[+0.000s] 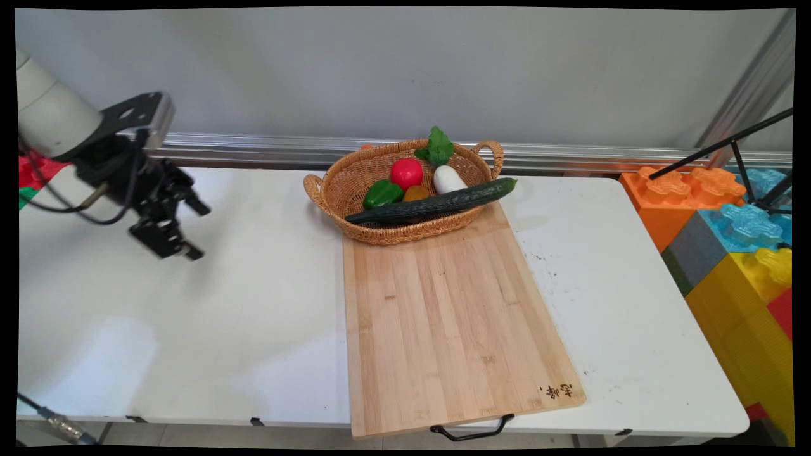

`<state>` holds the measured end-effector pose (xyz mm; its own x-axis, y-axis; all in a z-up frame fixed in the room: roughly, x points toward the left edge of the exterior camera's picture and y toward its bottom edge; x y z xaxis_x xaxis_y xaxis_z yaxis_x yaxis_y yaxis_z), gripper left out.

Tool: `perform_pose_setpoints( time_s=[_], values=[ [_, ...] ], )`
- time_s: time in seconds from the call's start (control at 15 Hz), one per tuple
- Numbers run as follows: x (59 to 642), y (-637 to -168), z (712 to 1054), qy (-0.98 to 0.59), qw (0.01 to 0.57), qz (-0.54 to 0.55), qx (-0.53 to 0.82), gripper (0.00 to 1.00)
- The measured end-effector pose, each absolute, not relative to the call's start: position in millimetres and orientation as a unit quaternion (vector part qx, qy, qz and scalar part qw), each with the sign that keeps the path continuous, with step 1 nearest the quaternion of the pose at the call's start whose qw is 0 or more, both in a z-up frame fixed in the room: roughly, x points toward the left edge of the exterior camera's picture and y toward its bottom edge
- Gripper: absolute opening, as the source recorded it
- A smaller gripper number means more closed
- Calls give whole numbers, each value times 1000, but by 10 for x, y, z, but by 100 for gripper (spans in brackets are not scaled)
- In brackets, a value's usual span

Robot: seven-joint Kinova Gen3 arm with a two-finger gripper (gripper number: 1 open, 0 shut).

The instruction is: Pick up the cucumber from the vegetable basket

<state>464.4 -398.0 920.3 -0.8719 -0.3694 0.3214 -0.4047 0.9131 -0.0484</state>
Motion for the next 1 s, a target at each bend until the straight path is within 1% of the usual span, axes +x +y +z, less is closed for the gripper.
perform_pose_setpoints(
  time_s=[0.47,0.87,1.0],
  values=[
    [3990,-4509,9315,-957,185,108,197,100],
    [3293,-5065,9263,-948,224,118,191,100],
    [3148,-5209,9219,-947,232,118,189,100]
  ],
)
